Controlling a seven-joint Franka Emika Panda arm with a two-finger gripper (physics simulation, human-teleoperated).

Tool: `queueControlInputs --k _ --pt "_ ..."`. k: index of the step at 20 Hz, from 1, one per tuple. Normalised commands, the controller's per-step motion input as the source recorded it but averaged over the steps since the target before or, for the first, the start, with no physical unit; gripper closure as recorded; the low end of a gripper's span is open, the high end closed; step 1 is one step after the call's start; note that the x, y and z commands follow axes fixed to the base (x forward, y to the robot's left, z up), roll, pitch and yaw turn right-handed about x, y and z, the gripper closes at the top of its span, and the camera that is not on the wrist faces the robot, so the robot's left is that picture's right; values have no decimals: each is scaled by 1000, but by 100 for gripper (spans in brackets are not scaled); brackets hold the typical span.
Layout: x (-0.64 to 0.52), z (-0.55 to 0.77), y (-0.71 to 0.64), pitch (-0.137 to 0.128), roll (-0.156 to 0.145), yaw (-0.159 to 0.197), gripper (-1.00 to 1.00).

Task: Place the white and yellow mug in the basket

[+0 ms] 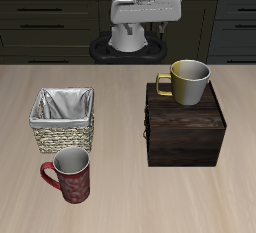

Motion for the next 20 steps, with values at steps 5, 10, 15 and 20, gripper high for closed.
queueControlInputs --k 5,10,15,20 --pt "324 200 118 2 -4 -25 -100" --pt "408 93 132 20 -20 -5 -100" --pt "232 36 221 9 -5 -26 -100" --pt "189 98 331 -19 12 -24 -100"
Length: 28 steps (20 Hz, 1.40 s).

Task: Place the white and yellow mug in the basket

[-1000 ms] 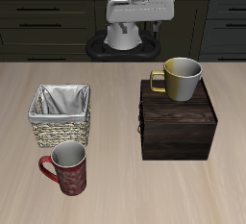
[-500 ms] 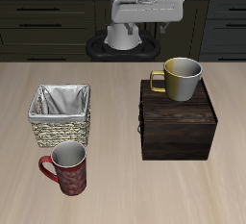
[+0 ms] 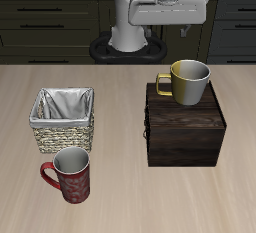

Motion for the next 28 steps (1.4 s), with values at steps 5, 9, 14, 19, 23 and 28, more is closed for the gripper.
queueControlInputs --k 5,9,14,19,23,28 --pt "176 24 280 7 16 -11 -100" --pt "180 95 217 -38 7 -32 -100" --pt "235 16 25 -9 7 -43 -100" --pt "211 -97 -60 7 -27 6 -100" --pt "185 -108 -134 11 -39 9 -100" --pt "113 -179 -64 22 -38 17 -100"
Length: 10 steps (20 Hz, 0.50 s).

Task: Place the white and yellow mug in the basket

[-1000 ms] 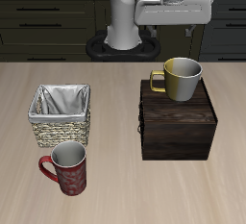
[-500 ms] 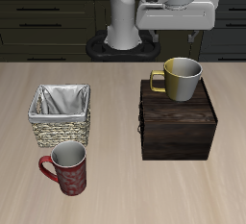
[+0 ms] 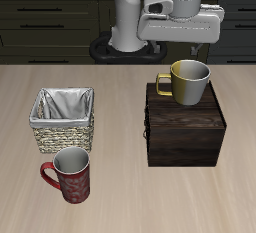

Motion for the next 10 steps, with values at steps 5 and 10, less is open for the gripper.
queueControlInputs --k 5,10 --pt "85 -145 -59 21 -20 -2 -100" --pt "-25 -239 -44 24 5 -1 -100"
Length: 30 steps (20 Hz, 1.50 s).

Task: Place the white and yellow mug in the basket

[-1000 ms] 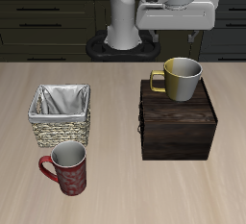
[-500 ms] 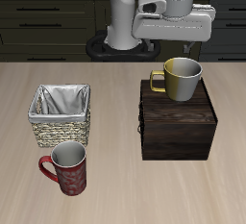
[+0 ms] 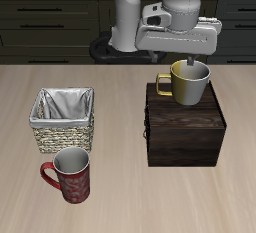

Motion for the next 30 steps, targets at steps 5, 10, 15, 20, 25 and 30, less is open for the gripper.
queueControlInputs --k 5,10,15,20,25,30 --pt "-38 -207 -84 13 7 2 -100" --pt "-20 -295 -43 34 14 -7 -100" --pt "-71 -350 56 28 36 47 -100" --pt "36 -70 -99 1 15 -29 100" --pt "11 15 -23 -18 14 -25 100" --pt "57 -24 -74 -4 15 -23 100"
